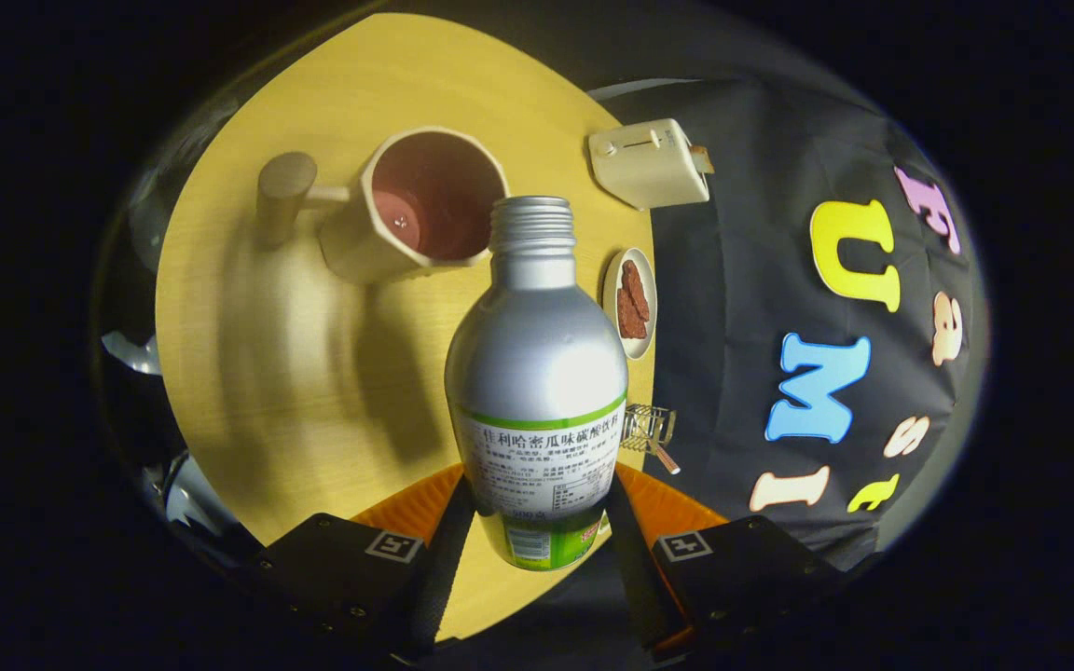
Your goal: Take the bottle from table, then pour the juice into the cup, finally place the bottle on the coaster
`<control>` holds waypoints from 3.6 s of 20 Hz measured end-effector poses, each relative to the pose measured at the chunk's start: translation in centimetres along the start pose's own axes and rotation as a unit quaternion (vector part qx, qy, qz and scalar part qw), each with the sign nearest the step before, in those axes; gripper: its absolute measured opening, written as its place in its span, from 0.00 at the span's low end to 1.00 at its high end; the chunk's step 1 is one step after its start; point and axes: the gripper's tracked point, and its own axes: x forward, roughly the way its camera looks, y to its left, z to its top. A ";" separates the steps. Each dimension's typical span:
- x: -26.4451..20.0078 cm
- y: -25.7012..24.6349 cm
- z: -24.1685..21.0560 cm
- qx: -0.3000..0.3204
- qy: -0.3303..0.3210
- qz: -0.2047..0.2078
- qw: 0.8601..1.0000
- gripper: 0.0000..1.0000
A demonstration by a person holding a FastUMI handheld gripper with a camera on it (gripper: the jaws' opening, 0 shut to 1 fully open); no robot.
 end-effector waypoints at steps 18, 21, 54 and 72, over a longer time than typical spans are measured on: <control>5.7 -2.2 -2.0 0.375 -0.111 0.089 0.916 0.77; 6.7 -3.8 -1.6 0.409 -0.137 0.086 0.898 0.77; 18.8 -7.8 1.6 0.566 -0.223 0.068 0.791 0.78; 10.5 -11.2 -1.6 0.586 -0.261 0.001 0.767 1.00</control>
